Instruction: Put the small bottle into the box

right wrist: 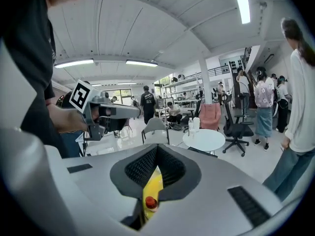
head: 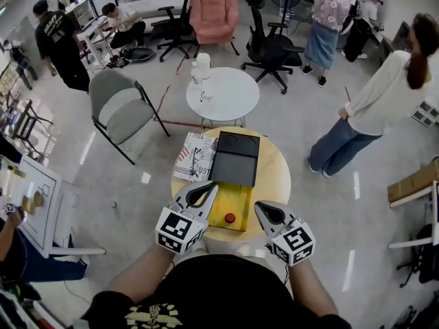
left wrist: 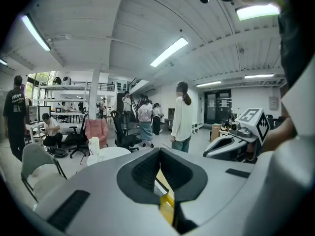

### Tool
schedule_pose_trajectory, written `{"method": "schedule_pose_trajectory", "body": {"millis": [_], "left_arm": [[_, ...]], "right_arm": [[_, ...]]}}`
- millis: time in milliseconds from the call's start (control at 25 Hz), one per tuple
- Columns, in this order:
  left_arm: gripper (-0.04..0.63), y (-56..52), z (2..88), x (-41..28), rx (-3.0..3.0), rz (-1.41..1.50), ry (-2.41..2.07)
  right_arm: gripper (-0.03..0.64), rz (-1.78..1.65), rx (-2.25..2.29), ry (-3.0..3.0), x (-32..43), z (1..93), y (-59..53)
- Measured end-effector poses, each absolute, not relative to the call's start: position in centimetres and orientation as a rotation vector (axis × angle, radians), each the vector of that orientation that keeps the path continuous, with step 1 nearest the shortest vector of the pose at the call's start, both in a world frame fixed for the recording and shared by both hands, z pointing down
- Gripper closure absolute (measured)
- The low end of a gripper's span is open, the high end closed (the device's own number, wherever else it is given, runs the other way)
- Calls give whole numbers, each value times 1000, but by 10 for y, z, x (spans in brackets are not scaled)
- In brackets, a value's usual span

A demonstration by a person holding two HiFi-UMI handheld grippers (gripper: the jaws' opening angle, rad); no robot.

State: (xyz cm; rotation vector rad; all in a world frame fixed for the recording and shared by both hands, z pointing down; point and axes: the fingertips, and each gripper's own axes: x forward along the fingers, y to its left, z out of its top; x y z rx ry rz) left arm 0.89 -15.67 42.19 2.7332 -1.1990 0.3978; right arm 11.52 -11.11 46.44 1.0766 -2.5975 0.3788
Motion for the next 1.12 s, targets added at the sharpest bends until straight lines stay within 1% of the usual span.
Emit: {"method": "schedule_pose_trajectory", "body": {"millis": [320,640,1120], "left_arm": [[577,-156,416,21,2717,395,-1244],[577,-150,411,19,2676,385,-1352],[577,-135,411,7,2601,394,-1481]], "right_arm": [[604,327,1030,-2668,126,425,-113],[604,354,990,-2667,142,434,-119],[604,333,869,-2713,137,437,-121]]}}
